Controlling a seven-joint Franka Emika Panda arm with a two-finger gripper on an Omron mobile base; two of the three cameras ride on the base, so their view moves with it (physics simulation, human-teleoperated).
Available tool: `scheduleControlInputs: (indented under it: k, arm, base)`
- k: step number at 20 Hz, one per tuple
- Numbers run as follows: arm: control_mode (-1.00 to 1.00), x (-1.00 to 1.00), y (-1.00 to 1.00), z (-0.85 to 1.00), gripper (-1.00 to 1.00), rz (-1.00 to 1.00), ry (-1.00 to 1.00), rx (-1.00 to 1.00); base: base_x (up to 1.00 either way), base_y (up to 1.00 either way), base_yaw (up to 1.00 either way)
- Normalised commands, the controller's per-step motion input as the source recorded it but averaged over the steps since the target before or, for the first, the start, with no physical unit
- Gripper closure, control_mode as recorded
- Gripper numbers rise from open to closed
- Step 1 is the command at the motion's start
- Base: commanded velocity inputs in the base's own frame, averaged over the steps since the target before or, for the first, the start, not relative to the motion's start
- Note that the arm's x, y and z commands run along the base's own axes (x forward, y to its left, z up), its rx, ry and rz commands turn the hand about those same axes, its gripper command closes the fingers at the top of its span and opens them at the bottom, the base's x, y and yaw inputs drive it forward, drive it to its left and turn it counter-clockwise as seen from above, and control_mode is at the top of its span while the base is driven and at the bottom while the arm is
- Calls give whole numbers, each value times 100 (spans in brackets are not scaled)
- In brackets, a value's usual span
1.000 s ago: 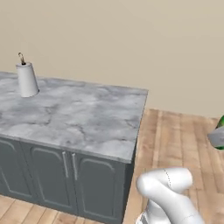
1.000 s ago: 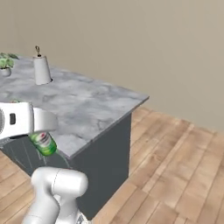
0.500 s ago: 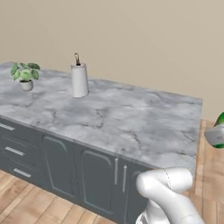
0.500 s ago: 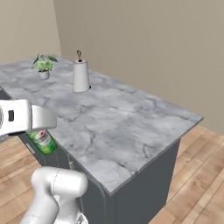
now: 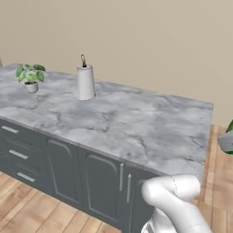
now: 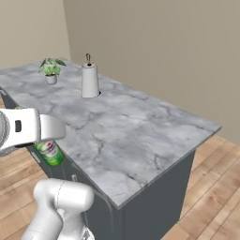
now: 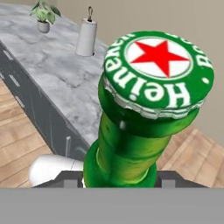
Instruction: Move the drinks to the dining counter.
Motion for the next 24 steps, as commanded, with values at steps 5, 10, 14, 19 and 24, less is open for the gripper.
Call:
scheduleControlInputs:
  k: [5, 10, 14, 19, 24]
  arm:
    - [100, 0, 0, 0, 100, 0, 0, 0]
    - [100, 0, 0, 0, 100, 0, 0, 0]
    - [100, 0, 0, 0, 100, 0, 0, 0]
    - [-100, 40, 3, -19, 100, -3, 5, 12]
    - [-100, 100, 0, -39, 100, 3, 0, 21]
  base:
    - [100, 0, 4]
    - [100, -1, -7]
    - [100, 1, -29]
    - [60, 1, -13]
    - [0, 0, 0]
